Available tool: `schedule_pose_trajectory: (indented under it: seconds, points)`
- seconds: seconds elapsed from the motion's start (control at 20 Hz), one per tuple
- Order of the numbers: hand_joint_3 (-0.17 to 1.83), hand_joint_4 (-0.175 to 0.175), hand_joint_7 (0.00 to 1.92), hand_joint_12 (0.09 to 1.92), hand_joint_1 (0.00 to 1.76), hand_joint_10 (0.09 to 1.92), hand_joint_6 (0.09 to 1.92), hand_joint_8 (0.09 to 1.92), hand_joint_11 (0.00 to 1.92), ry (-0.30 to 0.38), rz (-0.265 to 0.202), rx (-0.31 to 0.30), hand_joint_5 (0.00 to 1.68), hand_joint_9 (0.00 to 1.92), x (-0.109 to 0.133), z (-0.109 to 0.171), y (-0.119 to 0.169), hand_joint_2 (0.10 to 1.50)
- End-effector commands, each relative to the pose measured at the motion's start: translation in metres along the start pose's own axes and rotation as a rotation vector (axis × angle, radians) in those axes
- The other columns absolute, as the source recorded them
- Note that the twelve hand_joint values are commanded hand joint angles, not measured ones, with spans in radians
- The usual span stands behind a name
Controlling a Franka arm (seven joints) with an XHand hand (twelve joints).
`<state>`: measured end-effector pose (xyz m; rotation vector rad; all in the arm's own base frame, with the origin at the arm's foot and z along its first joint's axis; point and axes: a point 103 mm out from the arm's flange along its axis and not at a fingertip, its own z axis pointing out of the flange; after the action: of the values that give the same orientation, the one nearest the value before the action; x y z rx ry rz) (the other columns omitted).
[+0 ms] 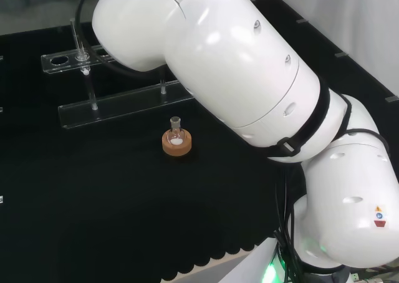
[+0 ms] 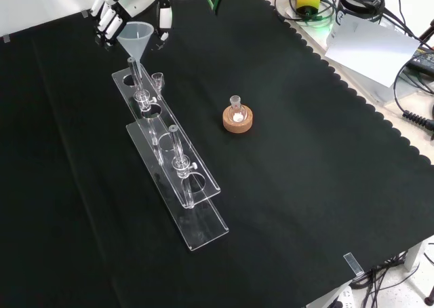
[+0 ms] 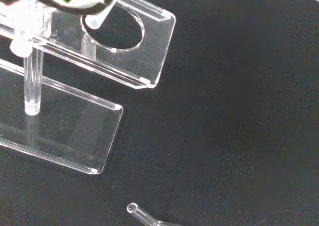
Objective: Put the funnel back on the funnel stand.
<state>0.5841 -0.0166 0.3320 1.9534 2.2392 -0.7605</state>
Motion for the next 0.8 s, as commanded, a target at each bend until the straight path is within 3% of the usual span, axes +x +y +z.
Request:
schedule_pose_trajectory:
  seconds: [0.05, 0.8]
  points:
    - [0.67, -0.020, 0.45, 1.34, 0.86, 0.48, 0.85, 0.65, 0.53, -0.004, 0.000, 0.009, 0.63, 0.80, -0.001, 0.003, 0.006, 0.71]
    - [0.67, -0.020, 0.44, 1.34, 0.86, 0.48, 0.85, 0.65, 0.53, 0.002, -0.017, 0.032, 0.63, 0.80, 0.005, 0.023, 0.027, 0.71]
